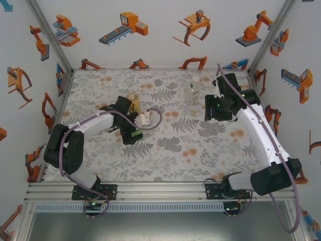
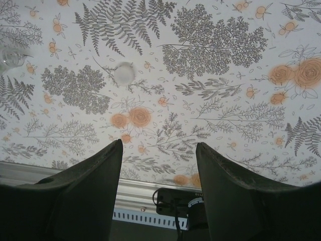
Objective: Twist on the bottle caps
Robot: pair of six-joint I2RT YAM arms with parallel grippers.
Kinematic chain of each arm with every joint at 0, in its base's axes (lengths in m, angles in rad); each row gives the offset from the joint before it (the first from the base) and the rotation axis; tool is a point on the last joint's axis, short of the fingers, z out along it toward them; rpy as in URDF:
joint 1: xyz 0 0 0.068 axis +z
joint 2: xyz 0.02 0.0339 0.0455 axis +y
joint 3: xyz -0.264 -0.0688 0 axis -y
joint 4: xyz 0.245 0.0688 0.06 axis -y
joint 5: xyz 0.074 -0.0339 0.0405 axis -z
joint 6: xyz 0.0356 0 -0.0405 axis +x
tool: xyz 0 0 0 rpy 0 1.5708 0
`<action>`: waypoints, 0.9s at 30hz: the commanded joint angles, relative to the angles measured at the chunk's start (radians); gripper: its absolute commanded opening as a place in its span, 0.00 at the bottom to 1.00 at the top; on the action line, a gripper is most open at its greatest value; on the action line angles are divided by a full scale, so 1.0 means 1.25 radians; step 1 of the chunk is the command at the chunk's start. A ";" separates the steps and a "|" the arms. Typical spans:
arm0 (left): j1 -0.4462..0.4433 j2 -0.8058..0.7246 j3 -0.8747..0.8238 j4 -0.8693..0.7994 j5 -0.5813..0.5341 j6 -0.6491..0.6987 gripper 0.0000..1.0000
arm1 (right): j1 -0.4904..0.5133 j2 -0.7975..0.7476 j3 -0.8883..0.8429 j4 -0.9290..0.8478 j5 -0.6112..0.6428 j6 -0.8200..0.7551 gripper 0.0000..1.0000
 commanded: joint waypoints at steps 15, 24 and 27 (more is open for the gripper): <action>0.003 0.064 0.031 -0.045 0.051 0.045 0.69 | -0.002 -0.019 -0.011 0.013 -0.019 0.008 0.56; 0.003 0.055 0.035 -0.057 0.053 0.044 0.47 | -0.002 -0.034 -0.007 0.002 -0.016 0.000 0.56; 0.002 0.040 0.033 -0.056 0.060 0.034 0.43 | -0.002 -0.044 0.001 0.002 -0.019 0.004 0.56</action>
